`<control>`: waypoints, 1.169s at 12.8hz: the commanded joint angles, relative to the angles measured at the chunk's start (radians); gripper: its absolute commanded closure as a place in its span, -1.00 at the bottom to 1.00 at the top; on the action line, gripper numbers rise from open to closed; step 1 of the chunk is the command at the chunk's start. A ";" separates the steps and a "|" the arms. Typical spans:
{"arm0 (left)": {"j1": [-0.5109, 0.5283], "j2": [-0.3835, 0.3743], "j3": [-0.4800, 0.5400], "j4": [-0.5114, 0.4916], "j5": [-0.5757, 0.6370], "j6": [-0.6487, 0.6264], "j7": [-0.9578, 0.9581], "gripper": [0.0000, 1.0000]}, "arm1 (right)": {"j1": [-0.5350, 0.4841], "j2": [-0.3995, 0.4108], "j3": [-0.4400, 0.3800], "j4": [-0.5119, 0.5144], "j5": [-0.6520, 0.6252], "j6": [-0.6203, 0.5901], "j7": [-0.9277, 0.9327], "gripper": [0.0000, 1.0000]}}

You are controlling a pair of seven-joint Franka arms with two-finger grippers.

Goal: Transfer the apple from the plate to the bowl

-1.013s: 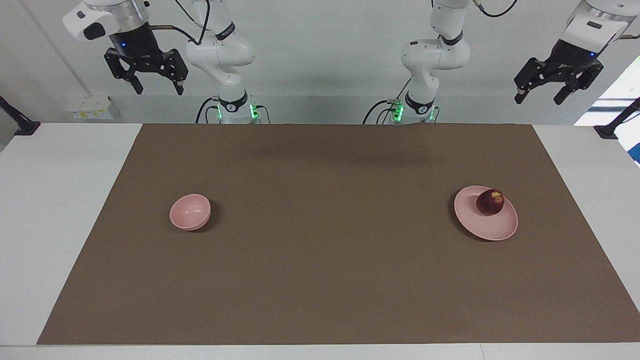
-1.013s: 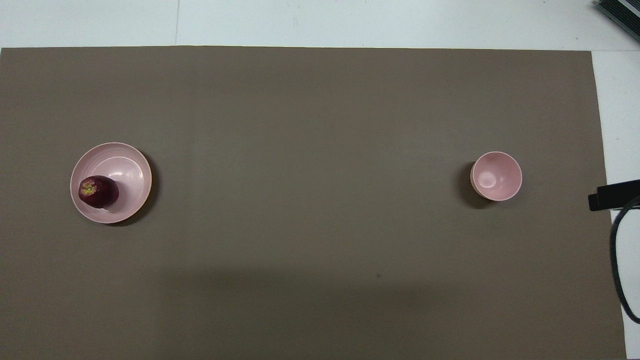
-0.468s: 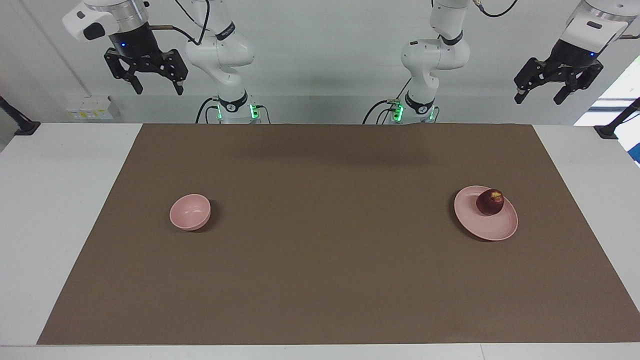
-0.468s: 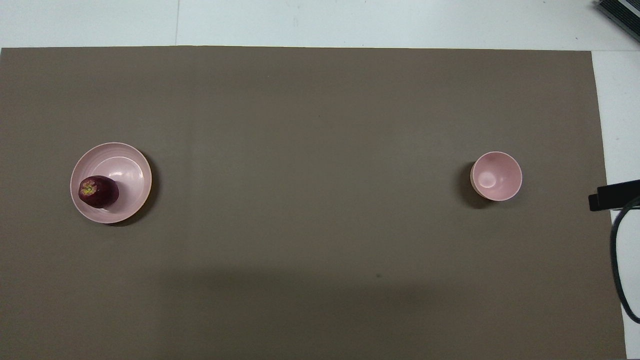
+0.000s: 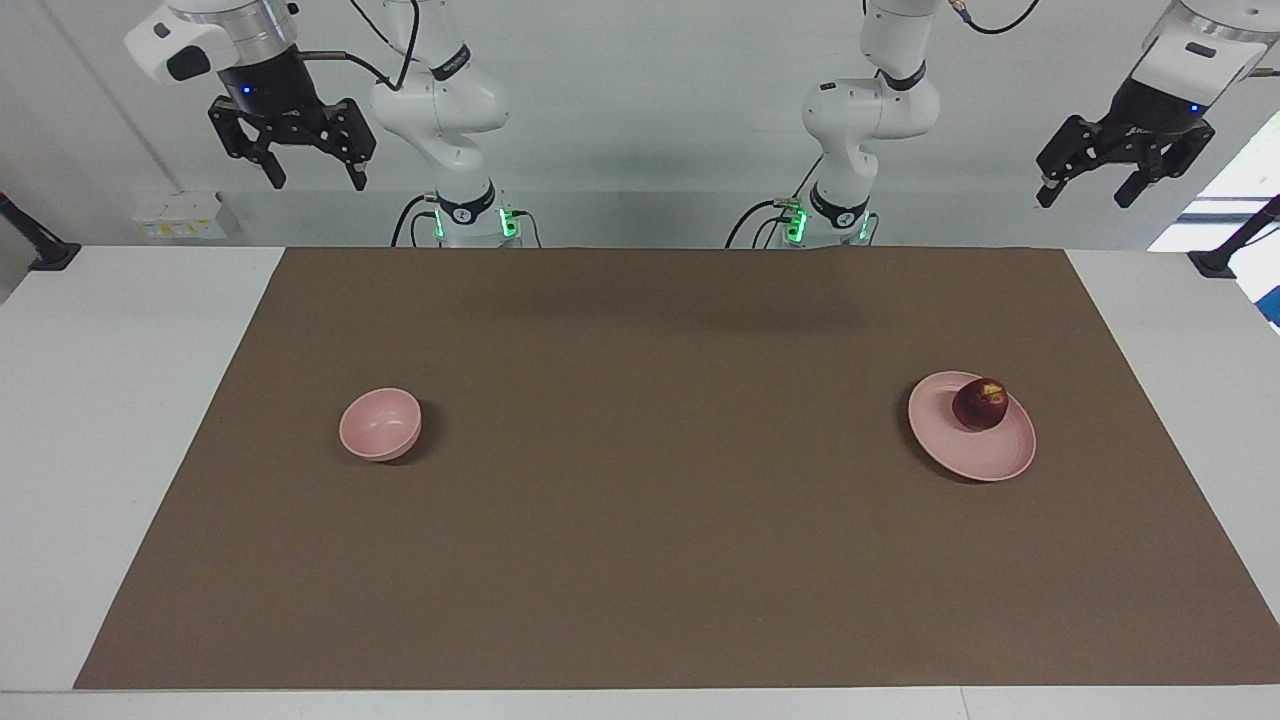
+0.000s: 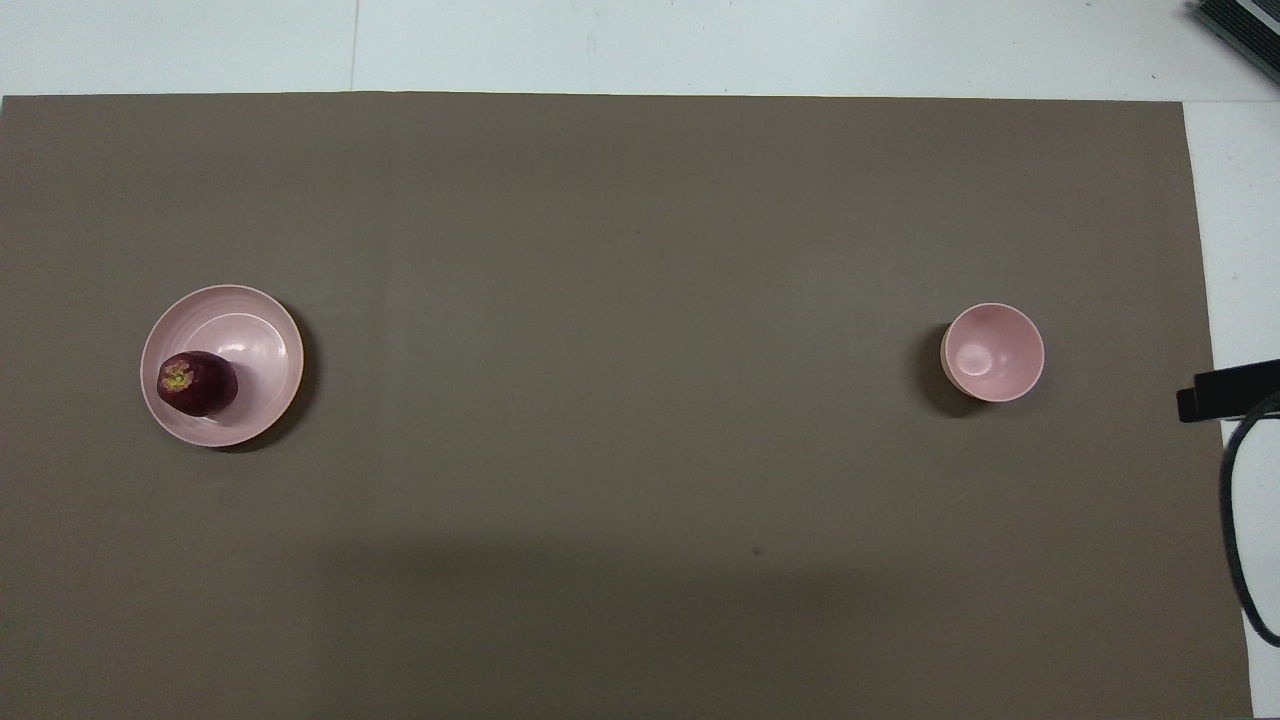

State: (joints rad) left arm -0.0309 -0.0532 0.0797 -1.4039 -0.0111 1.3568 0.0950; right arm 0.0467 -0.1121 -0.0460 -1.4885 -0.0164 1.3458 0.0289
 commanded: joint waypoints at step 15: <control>0.003 -0.034 -0.011 -0.116 0.007 0.070 0.006 -1.00 | -0.007 -0.023 0.001 -0.030 0.015 0.024 -0.040 -1.00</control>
State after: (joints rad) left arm -0.0314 -0.0602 0.0717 -1.4407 -0.0111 1.3686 0.0952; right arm 0.0470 -0.1122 -0.0459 -1.4892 -0.0159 1.3458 0.0284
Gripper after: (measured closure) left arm 0.000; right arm 0.000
